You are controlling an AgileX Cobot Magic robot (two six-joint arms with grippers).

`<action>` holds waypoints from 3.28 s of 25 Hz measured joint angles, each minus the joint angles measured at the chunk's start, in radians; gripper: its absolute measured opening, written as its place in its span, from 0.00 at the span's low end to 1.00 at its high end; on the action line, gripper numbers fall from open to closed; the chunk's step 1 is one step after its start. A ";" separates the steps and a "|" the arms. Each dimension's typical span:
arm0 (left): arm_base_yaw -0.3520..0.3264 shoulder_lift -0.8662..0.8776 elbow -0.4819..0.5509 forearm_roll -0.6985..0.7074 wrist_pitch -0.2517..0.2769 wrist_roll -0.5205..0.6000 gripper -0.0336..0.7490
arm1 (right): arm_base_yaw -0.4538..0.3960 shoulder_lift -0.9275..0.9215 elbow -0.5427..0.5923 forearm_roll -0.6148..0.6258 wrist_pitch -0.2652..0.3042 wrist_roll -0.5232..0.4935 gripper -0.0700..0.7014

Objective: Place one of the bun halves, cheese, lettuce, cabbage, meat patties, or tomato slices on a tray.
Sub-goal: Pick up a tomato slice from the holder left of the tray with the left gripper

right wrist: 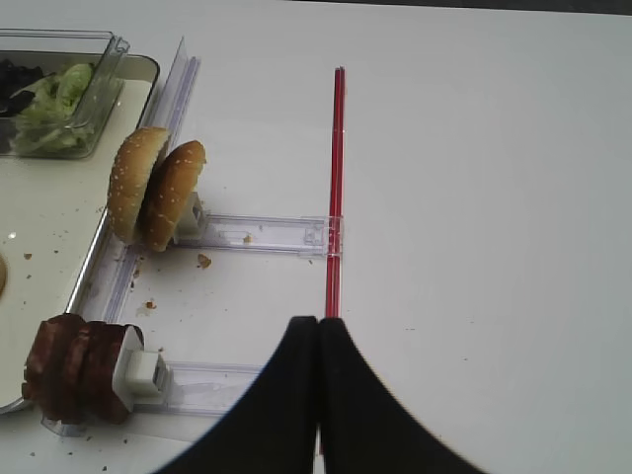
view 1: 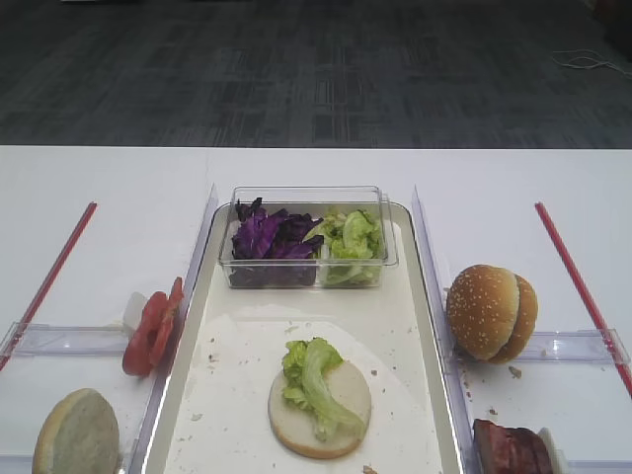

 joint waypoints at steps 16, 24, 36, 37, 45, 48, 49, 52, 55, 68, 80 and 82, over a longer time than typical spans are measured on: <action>0.000 0.000 0.000 0.000 0.000 0.000 0.73 | 0.000 0.000 0.000 0.000 0.000 0.002 0.17; 0.000 0.000 0.000 0.000 0.000 0.000 0.73 | 0.000 0.000 0.000 0.000 0.000 0.004 0.17; 0.000 0.000 0.000 -0.002 0.000 0.000 0.73 | 0.000 0.000 0.000 0.000 0.000 0.004 0.17; 0.000 0.000 0.000 -0.002 0.000 0.000 0.73 | 0.000 0.000 0.000 0.000 0.000 0.004 0.17; 0.000 0.050 0.000 -0.030 0.000 0.055 0.73 | 0.000 0.000 0.000 0.000 0.000 0.004 0.17; 0.000 0.136 0.000 -0.031 -0.001 0.062 0.73 | 0.000 0.000 0.000 0.000 0.000 0.004 0.17; 0.000 0.159 0.000 -0.033 -0.003 0.055 0.73 | 0.000 0.000 0.000 0.000 0.000 0.004 0.17; 0.000 0.242 -0.002 -0.039 -0.007 0.037 0.73 | 0.000 0.000 0.000 0.000 0.000 0.004 0.17; 0.000 0.322 -0.021 -0.056 -0.007 0.030 0.73 | 0.000 0.000 0.000 0.000 0.000 0.004 0.17; 0.000 0.750 -0.228 -0.060 0.053 0.007 0.73 | 0.000 0.000 0.000 0.000 0.000 0.004 0.17; 0.000 1.104 -0.482 -0.060 0.053 0.007 0.73 | 0.000 0.000 0.000 0.000 0.000 0.004 0.17; 0.000 1.150 -0.517 -0.060 0.053 0.007 0.73 | 0.000 0.000 0.000 0.000 0.000 0.004 0.17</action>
